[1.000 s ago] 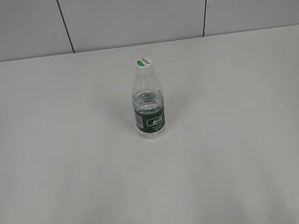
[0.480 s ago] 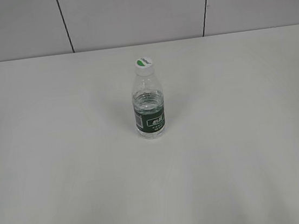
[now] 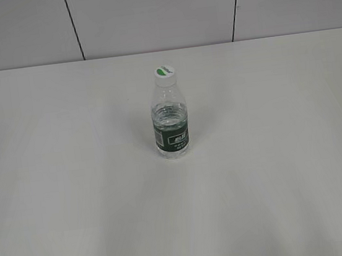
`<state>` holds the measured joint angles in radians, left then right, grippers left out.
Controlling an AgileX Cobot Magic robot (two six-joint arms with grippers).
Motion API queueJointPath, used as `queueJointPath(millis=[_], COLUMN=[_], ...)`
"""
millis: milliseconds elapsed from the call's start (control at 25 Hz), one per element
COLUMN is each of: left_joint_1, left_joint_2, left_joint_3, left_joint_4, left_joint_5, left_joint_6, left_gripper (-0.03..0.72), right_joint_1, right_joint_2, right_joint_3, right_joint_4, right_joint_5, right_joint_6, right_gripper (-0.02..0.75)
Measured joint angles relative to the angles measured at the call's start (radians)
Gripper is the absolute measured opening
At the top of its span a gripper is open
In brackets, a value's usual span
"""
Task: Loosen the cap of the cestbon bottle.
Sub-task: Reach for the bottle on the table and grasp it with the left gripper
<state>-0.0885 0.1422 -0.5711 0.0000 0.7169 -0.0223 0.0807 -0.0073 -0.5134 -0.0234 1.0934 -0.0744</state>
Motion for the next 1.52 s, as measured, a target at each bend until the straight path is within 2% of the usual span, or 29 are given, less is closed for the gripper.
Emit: queueJointPath(millis=[280, 760, 960, 1040, 1160, 1360, 1520], left_joint_1=[0.0, 0.0, 0.0, 0.0, 0.0, 0.0, 0.0], left_joint_2=[0.294, 0.93, 1.197, 1.295, 1.436, 1.635, 1.771], left_joint_3=[-0.002, -0.003, -0.003, -0.003, -0.004, -0.004, -0.023], left_joint_4=[0.017, 0.031, 0.089, 0.122, 0.209, 0.396, 0.548], left_joint_5=[-0.456, -1.023, -1.314, -1.401, -1.559, -1.792, -1.873], left_joint_6=[0.0, 0.0, 0.0, -0.009, -0.085, -0.214, -0.243], left_gripper=[0.438, 0.39, 0.386, 0.386, 0.386, 0.386, 0.386], right_joint_1=[0.0, 0.0, 0.0, 0.0, 0.0, 0.0, 0.0], right_joint_2=[0.0, 0.0, 0.0, 0.0, 0.0, 0.0, 0.0], right_joint_3=[0.0, 0.0, 0.0, 0.0, 0.0, 0.0, 0.0], right_joint_4=[0.0, -0.018, -0.021, -0.022, -0.022, -0.022, -0.022], right_joint_5=[0.0, 0.0, 0.0, 0.0, 0.0, -0.001, -0.001], right_joint_6=[0.0, 0.0, 0.0, 0.0, 0.0, 0.0, 0.0], right_gripper=[0.489, 0.489, 0.489, 0.489, 0.489, 0.489, 0.489])
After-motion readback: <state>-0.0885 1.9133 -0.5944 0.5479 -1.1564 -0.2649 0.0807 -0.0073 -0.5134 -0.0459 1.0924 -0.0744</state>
